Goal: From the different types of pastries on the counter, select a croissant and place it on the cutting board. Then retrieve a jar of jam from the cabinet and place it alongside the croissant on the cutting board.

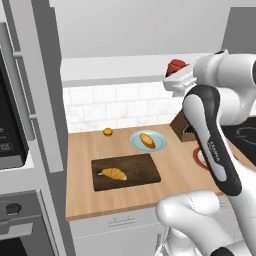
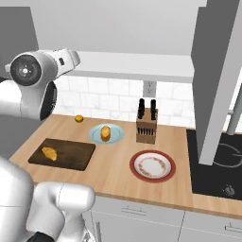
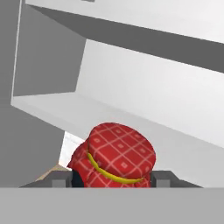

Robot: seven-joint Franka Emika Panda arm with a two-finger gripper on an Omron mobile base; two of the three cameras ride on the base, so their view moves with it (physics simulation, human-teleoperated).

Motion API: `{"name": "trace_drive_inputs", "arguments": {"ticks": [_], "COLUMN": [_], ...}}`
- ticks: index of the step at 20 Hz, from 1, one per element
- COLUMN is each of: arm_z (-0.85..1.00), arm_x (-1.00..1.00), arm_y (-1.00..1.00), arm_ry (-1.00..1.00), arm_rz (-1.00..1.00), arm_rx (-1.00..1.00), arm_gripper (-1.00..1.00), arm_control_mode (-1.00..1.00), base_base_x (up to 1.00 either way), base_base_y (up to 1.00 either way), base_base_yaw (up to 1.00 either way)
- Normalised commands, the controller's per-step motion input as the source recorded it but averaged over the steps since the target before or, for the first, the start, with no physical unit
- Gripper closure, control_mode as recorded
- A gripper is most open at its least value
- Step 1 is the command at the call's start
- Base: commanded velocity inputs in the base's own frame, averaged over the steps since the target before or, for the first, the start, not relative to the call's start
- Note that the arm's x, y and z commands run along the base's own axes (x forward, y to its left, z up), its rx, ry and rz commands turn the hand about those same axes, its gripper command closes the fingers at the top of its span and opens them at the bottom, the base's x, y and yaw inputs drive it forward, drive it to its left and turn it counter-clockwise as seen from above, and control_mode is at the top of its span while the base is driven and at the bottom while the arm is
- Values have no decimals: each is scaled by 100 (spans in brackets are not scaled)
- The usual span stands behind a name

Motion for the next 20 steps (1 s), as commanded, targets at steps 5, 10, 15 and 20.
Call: {"name": "trace_drive_inputs", "arguments": {"ticks": [5,10,15,20], "arm_z": [-100,-58,-72,-82], "arm_x": [-46,-18,0,0], "arm_y": [0,0,0,0], "arm_ry": [2,1,0,0], "arm_rz": [0,0,0,0], "arm_rx": [0,0,-1,-3], "arm_gripper": [100,100,100,100], "arm_control_mode": [-100,-100,-100,-100], "base_base_x": [0,0,0,0], "base_base_y": [0,0,0,0], "base_base_yaw": [0,0,0,0]}}
